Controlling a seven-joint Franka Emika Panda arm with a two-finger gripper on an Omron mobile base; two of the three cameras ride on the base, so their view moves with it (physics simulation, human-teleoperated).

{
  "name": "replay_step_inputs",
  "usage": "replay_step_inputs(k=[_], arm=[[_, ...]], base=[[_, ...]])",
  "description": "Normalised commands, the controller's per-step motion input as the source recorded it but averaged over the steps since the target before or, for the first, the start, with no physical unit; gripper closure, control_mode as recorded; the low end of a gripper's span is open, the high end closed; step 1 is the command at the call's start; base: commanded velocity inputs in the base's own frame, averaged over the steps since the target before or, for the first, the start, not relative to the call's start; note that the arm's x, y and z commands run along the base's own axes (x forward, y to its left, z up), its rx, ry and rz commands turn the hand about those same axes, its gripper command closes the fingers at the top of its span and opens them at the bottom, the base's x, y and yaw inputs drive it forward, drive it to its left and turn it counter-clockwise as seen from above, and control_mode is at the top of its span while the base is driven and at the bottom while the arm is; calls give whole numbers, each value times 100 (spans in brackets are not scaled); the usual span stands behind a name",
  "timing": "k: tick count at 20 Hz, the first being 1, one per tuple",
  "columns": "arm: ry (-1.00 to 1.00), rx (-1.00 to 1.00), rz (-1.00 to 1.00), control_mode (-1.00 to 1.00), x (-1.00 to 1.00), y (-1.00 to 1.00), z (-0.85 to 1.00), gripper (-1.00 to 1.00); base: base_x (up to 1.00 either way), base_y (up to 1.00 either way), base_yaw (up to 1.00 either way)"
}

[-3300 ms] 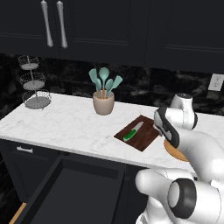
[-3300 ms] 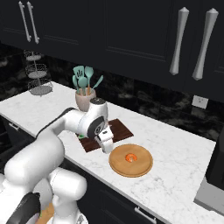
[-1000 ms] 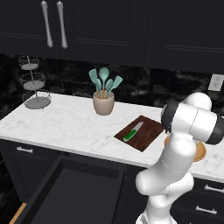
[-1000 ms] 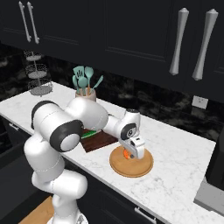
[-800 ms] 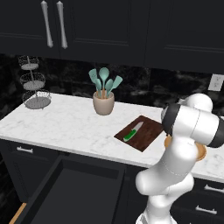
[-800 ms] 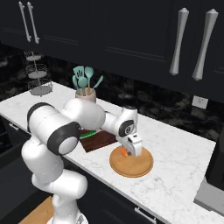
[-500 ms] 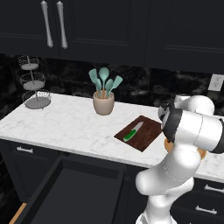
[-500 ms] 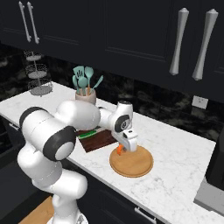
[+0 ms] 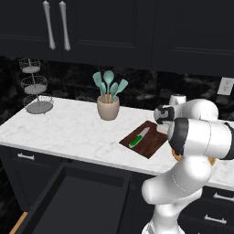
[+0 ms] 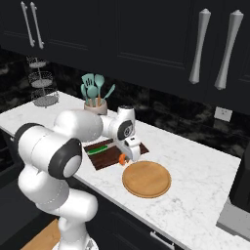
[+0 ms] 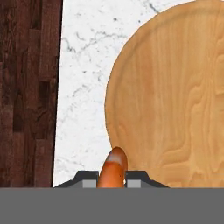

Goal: Pick up the knife from the drawer and place it on the cutting board. Then place the meat from the plate to the cutting board.

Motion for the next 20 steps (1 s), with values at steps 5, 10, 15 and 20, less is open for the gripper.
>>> replay_step_inputs(k=[5, 10, 15, 20], arm=[[0, 0, 0, -100, 37, 32, 11, 100], [0, 0, 0, -100, 48, 17, 0, 100], [0, 2, 0, -100, 45, 16, 0, 100], [0, 0, 0, -100, 25, 22, -24, 100]], base=[[0, 0, 0], [0, 0, 0], [0, 0, 0], [0, 0, 0]])
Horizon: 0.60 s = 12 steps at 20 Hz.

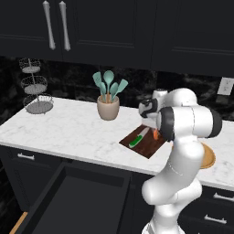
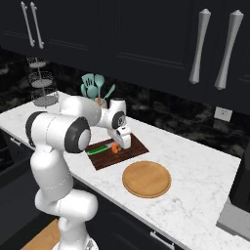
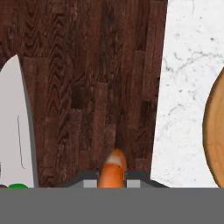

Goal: Pick up the knife from the drawer and place it on the cutting board. Then place the meat from the plate to the cutting board.

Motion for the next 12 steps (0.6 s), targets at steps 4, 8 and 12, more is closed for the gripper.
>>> replay_step_inputs(k=[4, 8, 12], arm=[[0, 0, 0, -100, 1, 14, -36, 100], [0, 0, 0, -100, 0, 12, -37, -100], [-3, 0, 0, -100, 0, 7, -9, -100]], base=[[0, 0, 0], [0, 0, 0], [0, 0, 0]])
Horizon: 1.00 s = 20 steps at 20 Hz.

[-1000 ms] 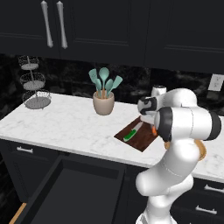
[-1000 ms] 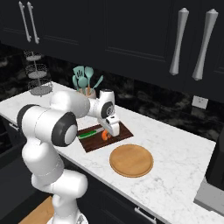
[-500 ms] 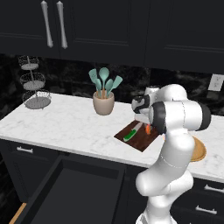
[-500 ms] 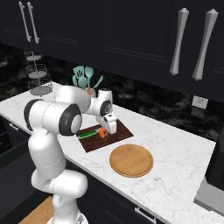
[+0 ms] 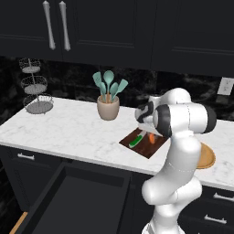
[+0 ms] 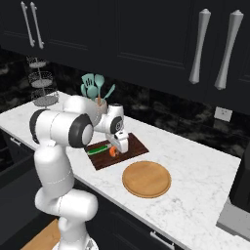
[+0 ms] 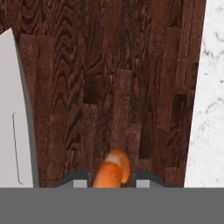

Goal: Pick up the knife from the drawer and place it on the cutting board. Then place the meat from the plate to the cutting board.

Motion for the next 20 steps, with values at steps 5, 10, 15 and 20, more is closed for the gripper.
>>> replay_step_inputs(k=[5, 10, 15, 20], arm=[[-11, 0, 0, -100, -3, 5, 8, -100], [-18, 0, 0, -100, -35, 0, 34, -100], [-7, 0, 0, -100, -72, 19, -3, -100], [0, 0, 0, -100, -92, 31, 26, -100]], base=[[0, 0, 0], [0, 0, 0], [0, 0, 0], [0, 0, 0]])
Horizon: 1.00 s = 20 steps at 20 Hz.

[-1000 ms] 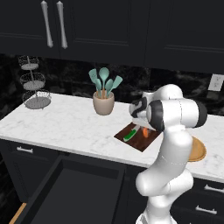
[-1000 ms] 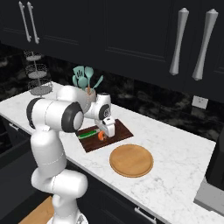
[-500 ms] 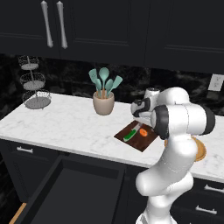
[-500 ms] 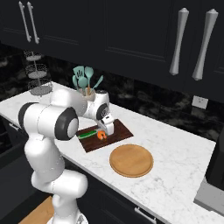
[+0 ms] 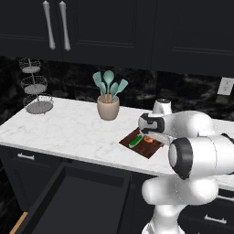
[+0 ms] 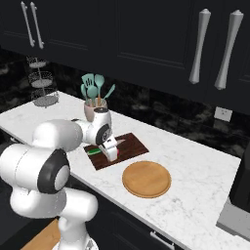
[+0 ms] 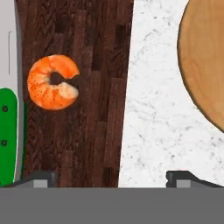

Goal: Pick up the knife from the drawer and place it on the cutting board. Then place the meat from the plate to the cutting board.

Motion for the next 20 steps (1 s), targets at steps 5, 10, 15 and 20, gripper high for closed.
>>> replay_step_inputs(k=[5, 10, 15, 20], arm=[[0, 0, 0, -100, -100, 2, 93, -100], [0, 0, 0, -100, -94, 0, 100, -100], [0, 0, 0, -100, -91, 1, 100, -100], [0, 0, 0, -100, -89, 7, 100, -100]], base=[[0, 0, 0], [0, 0, 0], [0, 0, 0], [0, 0, 0]])
